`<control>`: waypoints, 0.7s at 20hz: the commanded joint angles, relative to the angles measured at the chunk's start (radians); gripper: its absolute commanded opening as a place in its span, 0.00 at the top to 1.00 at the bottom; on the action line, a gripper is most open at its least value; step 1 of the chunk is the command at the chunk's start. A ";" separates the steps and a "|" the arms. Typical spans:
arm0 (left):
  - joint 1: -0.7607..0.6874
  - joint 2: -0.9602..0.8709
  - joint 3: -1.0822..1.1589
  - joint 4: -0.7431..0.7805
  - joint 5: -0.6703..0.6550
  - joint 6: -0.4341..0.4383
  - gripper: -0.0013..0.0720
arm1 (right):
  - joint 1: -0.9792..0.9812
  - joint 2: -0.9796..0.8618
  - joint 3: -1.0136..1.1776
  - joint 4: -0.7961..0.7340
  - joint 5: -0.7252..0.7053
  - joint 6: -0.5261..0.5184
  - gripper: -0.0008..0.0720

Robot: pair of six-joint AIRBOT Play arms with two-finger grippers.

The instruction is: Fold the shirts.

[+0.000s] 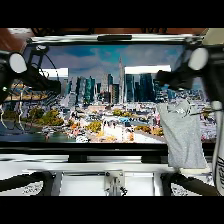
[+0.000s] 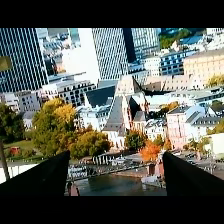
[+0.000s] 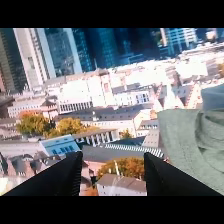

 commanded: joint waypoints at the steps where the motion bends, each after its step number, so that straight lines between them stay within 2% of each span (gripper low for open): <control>1: -0.037 -0.024 -0.026 0.042 -0.035 -0.077 0.00 | 0.096 -0.082 0.021 -0.007 0.046 -0.042 0.30; 3: -0.037 -0.023 -0.040 0.009 -0.012 -0.121 0.00 | 0.096 -0.075 0.021 -0.066 0.080 -0.093 0.30; 8: -0.048 -0.021 -0.098 -0.047 0.060 -0.119 0.00 | 0.096 -0.074 0.021 -0.098 0.078 -0.093 0.30; 14: -0.055 -0.016 -0.189 -0.047 0.067 -0.119 0.00 | 0.096 -0.074 0.021 -0.098 0.078 -0.093 0.30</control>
